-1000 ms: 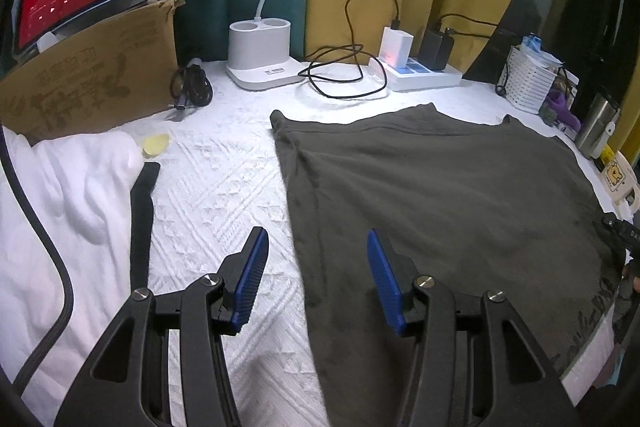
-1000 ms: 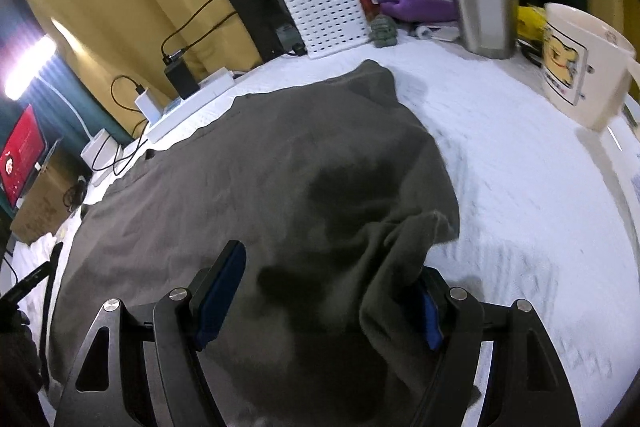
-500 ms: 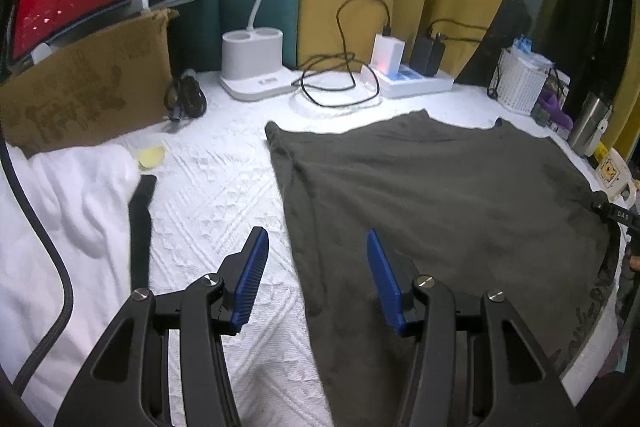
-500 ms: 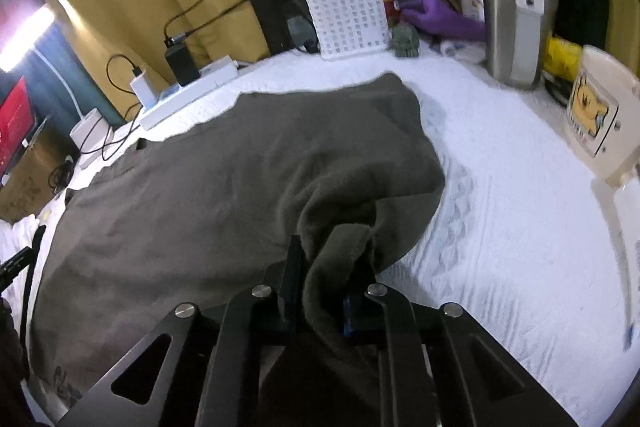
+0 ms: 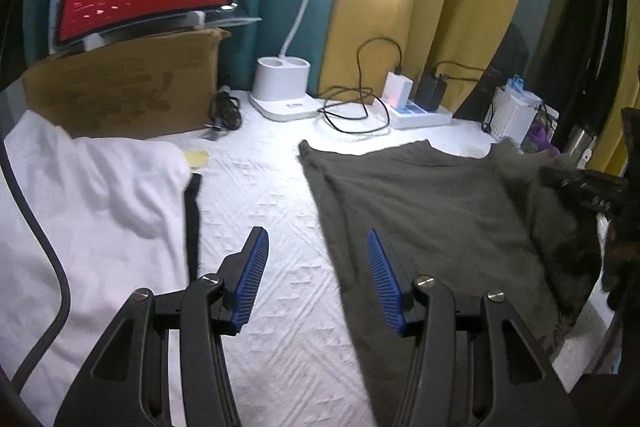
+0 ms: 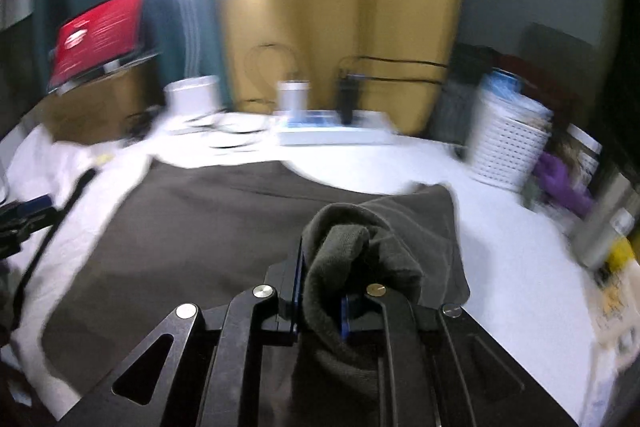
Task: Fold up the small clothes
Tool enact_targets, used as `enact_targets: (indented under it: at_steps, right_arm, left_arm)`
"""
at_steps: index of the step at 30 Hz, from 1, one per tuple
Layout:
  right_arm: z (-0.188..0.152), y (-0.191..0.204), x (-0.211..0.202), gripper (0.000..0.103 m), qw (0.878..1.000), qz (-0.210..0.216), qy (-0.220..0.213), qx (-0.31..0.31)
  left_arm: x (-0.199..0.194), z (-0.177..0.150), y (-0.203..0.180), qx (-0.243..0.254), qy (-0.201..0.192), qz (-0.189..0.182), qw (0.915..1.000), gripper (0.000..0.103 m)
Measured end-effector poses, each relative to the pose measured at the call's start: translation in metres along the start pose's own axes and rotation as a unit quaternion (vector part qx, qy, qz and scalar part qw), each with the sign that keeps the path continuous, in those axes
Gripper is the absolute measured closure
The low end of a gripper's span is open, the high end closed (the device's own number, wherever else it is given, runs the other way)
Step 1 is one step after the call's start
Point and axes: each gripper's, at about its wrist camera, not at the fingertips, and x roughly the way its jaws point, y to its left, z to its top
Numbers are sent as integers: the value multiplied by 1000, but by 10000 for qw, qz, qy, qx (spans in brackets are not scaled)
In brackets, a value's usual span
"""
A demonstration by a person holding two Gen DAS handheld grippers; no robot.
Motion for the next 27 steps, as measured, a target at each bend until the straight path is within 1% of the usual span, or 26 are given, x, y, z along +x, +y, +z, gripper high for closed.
enact_targets:
  at_steps: [1,2,4,8,10,13,15,17,18,20,22,23,26,27]
  right_arm:
    - [3,14,4,90,9998,149,18,-93]
    - [4,35,10,90,9989,386,67,-238]
    - [5,66,20,90,9963,680,165,-490]
    - [-6,116,38,90,9900,1122,455,-727]
    - [-12,130,41,90,9865,1346,551,-751]
    - [-18,151,41,90,9819,1574,679,-803]
    - [-22,167,39,89,9769,1730,787,-975]
    - [-26,176,33,88,9738,1855,799,-1045]
    - [-27,177,30,84,9734,1887,796,-1029]
    - [-28,173,22,62,9712,2060,779,-907]
    - [-28,168,13,5,9718,2102,665,-834]
    - [-27,166,8,2,9736,2048,551,-840]
    - [-25,145,-13,2,9798,1839,254,-749]
    - [-24,137,-17,2,9814,1776,216,-693]
  left_arm:
    - [-4,-1,4,-31,-31,16,10000,52]
    - [-6,-1,6,-60,-57,36,10000,52]
    - [-13,-3,13,-134,-110,73,9998,52]
    - [-24,-7,23,-176,-138,174,9996,51]
    - [-29,-9,28,-205,-163,199,9995,51]
    - [-33,-12,32,-247,-160,264,9992,51]
    - [-35,-12,34,-291,-153,268,9991,50]
    - [-37,-12,34,-303,-140,254,9991,50]
    - [-36,-11,33,-300,-126,261,9991,50]
    - [-37,-11,29,-286,-116,252,9992,50]
    - [-36,-9,22,-249,-108,232,9994,50]
    - [-36,-7,18,-218,-109,214,9995,49]
    - [-33,-1,1,-53,-99,136,9998,42]
    - [-32,0,-6,14,-99,98,9999,42]
